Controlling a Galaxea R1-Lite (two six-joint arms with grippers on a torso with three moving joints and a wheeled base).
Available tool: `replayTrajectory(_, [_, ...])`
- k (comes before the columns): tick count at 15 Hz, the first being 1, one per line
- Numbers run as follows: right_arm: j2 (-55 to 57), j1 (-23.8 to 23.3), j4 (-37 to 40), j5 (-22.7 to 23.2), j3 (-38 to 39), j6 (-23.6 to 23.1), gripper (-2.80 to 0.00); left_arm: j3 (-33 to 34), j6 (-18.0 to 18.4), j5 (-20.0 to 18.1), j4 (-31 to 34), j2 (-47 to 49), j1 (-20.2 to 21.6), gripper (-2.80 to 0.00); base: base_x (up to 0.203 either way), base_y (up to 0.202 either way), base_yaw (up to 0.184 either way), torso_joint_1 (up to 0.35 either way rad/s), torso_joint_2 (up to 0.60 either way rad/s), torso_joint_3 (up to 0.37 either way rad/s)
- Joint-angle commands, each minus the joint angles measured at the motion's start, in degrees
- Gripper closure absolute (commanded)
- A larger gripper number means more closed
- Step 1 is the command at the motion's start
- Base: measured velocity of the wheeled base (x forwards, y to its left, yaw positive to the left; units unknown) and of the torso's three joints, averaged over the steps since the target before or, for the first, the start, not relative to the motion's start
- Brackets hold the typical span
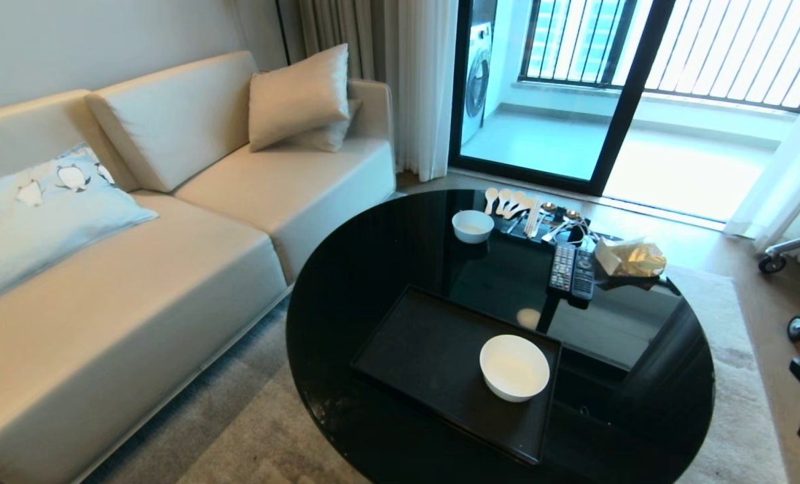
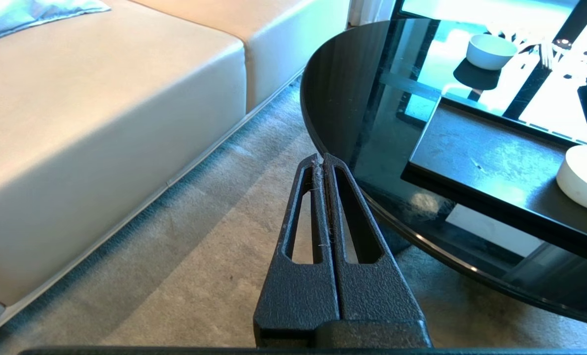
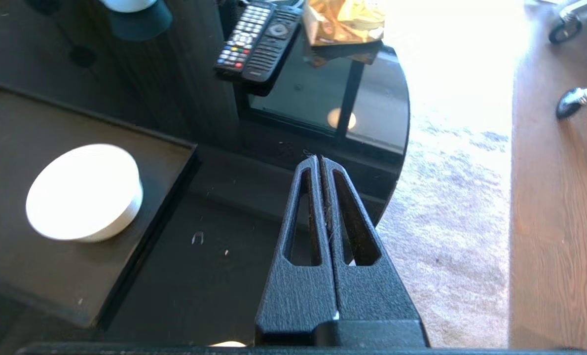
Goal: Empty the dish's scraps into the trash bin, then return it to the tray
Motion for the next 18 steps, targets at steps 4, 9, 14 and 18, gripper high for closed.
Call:
replayTrajectory(4, [-18.8,1.2,12.6,2.6,1.3,-2.7,0.0,0.0,0.0,0.0,0.0,0.0,0.0,0.0,0.0,0.0,0.0,0.0,0.0,0.0])
replayTrajectory(9, [-22.3,8.8,20.9,-2.4,1.3,-3.2,0.0,0.0,-0.1,0.0,0.0,0.0,0.0,0.0,0.0,0.0,0.0,0.0,0.0,0.0])
replayTrajectory(14, [-36.2,8.8,33.9,-3.8,1.3,-3.1,0.0,0.0,-0.1,0.0,0.0,0.0,0.0,0.0,0.0,0.0,0.0,0.0,0.0,0.0])
replayTrajectory(18, [-47.0,8.4,43.4,-0.5,0.8,-3.0,0.0,0.0,-0.1,0.0,0.0,0.0,0.0,0.0,0.0,0.0,0.0,0.0,0.0,0.0])
